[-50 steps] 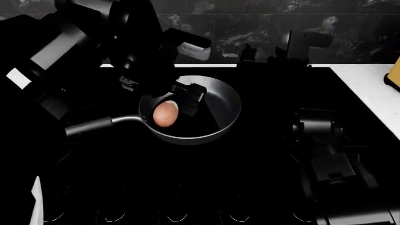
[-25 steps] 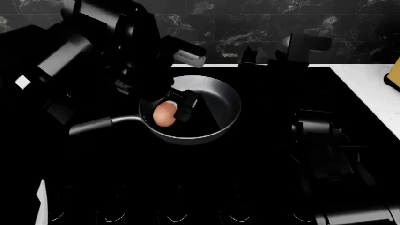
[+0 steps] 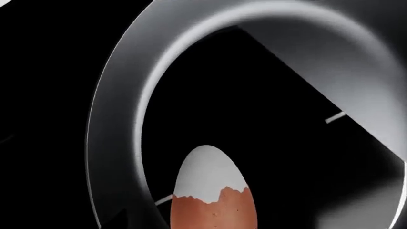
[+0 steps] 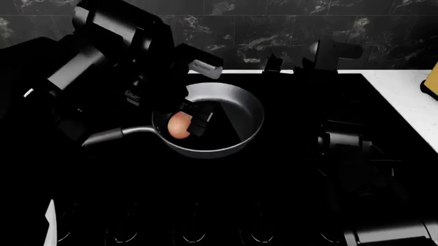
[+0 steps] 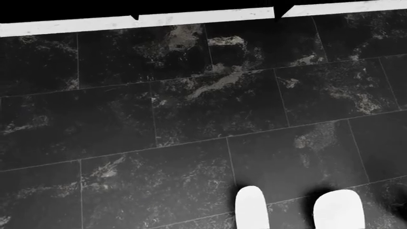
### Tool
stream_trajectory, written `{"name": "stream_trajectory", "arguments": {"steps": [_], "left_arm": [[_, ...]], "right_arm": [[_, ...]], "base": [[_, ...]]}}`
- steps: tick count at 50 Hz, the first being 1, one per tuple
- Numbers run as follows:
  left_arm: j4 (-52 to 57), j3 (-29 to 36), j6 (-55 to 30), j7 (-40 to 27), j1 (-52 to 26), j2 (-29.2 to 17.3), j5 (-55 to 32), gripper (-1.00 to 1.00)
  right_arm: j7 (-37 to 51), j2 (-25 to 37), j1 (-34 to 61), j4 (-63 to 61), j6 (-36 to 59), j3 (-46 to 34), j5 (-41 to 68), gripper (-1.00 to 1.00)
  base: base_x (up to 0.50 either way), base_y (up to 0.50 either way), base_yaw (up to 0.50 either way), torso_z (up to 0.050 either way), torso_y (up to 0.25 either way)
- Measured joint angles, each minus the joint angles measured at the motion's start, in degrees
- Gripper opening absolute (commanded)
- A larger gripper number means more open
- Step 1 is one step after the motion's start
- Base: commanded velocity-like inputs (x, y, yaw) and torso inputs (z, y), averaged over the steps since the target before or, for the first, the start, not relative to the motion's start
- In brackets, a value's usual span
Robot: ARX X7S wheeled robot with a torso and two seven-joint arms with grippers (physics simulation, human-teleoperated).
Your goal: Pick the egg from the pan and place it in the bowl.
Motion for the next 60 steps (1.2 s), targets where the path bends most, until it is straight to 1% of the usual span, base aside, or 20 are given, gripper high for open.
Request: {"name": "stream_trajectory", "arguments": {"steps": [8, 28, 29, 44, 60], "left_arm": [[-0.7, -0.3, 1.3, 0.3, 0.7, 0.0, 0.6, 1.0], [-1.2, 0.2, 4.5, 0.2, 2.5, 0.0, -1.6, 1.0], [-1.2, 0.2, 4.6, 0.3, 2.5, 0.0, -1.6, -1.0], [-0.3, 0.2, 4.9, 1.4, 2.5, 0.0, -0.1, -1.0], [-0.3, 0.2, 5.6, 1.3, 1.6, 0.0, -0.4, -1.0]], "right_arm": [[-0.6, -0.4, 0.8, 2.8, -1.3, 0.1, -0.1, 1.0], [-1.9, -1.2, 2.2, 7.5, -3.4, 1.1, -1.1, 1.0], [-1.9, -1.3, 2.2, 7.6, -3.4, 1.2, -1.2, 1.0], [-2.5, -1.5, 2.3, 8.2, -3.5, 2.9, -2.8, 1.0], [-2.9, -1.8, 2.3, 8.4, -3.3, 5.0, -4.7, 1.0]], "base": [[0.0, 0.0, 0.0, 0.0, 0.0], [0.0, 0.0, 0.0, 0.0, 0.0], [0.0, 0.0, 0.0, 0.0, 0.0], [0.0, 0.0, 0.0, 0.0, 0.0], [0.0, 0.0, 0.0, 0.0, 0.0]]}}
